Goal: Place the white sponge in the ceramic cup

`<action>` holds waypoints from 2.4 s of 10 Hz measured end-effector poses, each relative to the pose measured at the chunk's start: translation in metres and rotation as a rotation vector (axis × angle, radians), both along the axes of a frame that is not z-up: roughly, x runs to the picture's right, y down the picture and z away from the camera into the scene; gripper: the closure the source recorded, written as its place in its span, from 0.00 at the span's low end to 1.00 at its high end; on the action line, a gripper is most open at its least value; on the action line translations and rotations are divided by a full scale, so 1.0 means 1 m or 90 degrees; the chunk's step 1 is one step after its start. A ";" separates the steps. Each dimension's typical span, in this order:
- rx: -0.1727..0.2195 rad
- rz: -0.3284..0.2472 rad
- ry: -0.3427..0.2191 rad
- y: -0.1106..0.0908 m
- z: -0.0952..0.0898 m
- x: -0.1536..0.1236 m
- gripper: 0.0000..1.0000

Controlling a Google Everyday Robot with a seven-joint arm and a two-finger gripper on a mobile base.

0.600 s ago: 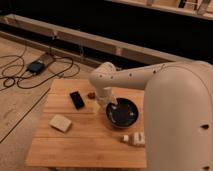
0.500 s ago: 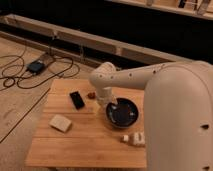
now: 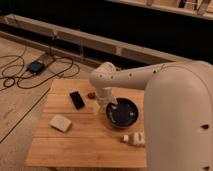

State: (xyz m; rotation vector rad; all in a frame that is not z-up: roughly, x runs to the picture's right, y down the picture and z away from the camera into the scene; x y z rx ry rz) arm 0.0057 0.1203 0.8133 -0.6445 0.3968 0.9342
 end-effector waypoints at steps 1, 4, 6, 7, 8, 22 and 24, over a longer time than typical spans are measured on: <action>0.000 0.000 0.000 0.000 0.000 0.000 0.20; 0.000 0.000 0.000 0.000 0.000 0.000 0.20; 0.000 0.000 0.000 0.000 0.000 0.000 0.20; 0.000 0.000 0.000 0.000 0.000 0.000 0.20; 0.000 0.000 0.000 0.000 0.000 0.000 0.20; 0.027 -0.104 -0.116 0.021 -0.032 -0.115 0.20; 0.034 -0.126 -0.157 0.032 -0.044 -0.162 0.20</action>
